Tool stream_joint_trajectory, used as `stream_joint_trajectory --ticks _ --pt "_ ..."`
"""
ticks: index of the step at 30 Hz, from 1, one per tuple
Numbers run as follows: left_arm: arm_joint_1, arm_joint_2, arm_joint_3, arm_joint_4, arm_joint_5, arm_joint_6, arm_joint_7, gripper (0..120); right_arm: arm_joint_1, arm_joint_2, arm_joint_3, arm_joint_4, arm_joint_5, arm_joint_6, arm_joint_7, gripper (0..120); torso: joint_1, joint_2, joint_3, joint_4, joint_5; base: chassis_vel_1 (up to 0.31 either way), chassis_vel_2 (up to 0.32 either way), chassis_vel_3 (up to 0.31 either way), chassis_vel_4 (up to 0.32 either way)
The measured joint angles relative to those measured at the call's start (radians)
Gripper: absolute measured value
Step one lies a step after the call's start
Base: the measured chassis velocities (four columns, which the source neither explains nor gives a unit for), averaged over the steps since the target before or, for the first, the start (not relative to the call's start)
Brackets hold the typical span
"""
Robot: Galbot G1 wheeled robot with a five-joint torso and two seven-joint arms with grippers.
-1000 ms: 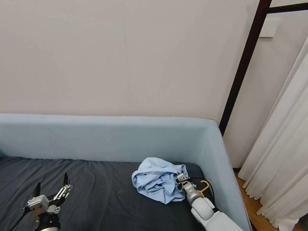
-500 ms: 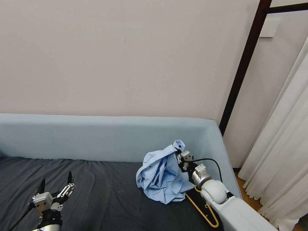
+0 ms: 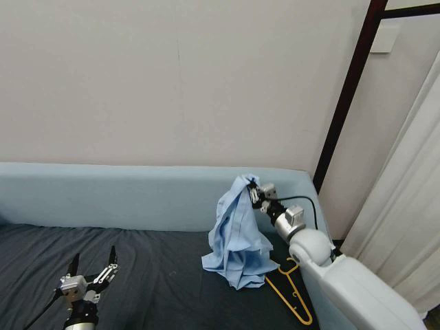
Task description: Pick up the clothes from the sofa and hang them on the clothes hanger.
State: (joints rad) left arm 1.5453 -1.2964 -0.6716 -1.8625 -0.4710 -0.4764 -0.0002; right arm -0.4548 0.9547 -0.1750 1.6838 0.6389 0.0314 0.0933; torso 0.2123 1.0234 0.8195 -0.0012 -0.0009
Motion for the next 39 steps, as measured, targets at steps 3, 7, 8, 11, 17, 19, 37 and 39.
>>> stream_joint_trajectory --ticks 3,7,8,11,17,19,37,39 --pt "-0.02 0.019 0.019 0.015 -0.066 -0.043 0.109 100 0.122 -0.034 -0.036 0.058 0.079 -0.018 0.017 0 0.0 0.0 0.0 -0.0001 0.0 0.0 0.0 0.0 0.0" --pt "-0.031 0.03 0.029 0.018 -0.073 -0.06 0.166 100 0.177 -0.047 -0.063 0.08 0.112 -0.021 0.02 0 0.0 0.0 0.0 -0.0002 0.0002 0.0 0.0 0.0 0.0" --pt "-0.037 0.037 0.035 0.018 -0.076 -0.067 0.199 100 0.215 -0.055 -0.079 0.093 0.132 -0.023 0.025 0 0.0 0.0 0.0 -0.0002 0.0004 0.0 0.0 0.0 0.0" --pt "-0.046 0.043 0.042 0.013 -0.078 -0.074 0.228 100 0.256 -0.058 -0.097 0.108 0.16 -0.026 0.028 0 0.0 0.0 0.0 -0.0002 0.0 0.0 0.0 0.0 0.0" --pt "-0.083 0.058 0.104 -0.04 -0.076 -0.062 0.243 100 0.348 -0.042 -0.154 0.119 0.238 -0.035 0.042 0 0.0 0.0 0.0 -0.0003 0.0006 0.0 0.0 0.0 0.0" --pt "-0.084 0.057 0.134 -0.053 -0.06 -0.06 0.243 100 0.371 -0.012 -0.177 0.104 0.24 -0.035 0.042 0 0.0 0.0 0.0 -0.0004 0.0004 0.0 0.0 0.0 0.0" --pt "-0.171 -0.129 0.274 0.065 0.086 -0.018 0.107 91 0.379 0.116 -0.24 0.03 0.198 -0.034 0.023 0 0.0 0.0 0.0 0.0002 0.0005 0.0 0.0 0.0 0.0" --pt "-0.181 -0.15 0.278 0.075 0.086 -0.013 0.098 89 0.379 0.12 -0.243 0.029 0.198 -0.034 0.022 0 0.0 0.0 0.0 0.0003 0.0003 0.0 0.0 0.0 0.0"
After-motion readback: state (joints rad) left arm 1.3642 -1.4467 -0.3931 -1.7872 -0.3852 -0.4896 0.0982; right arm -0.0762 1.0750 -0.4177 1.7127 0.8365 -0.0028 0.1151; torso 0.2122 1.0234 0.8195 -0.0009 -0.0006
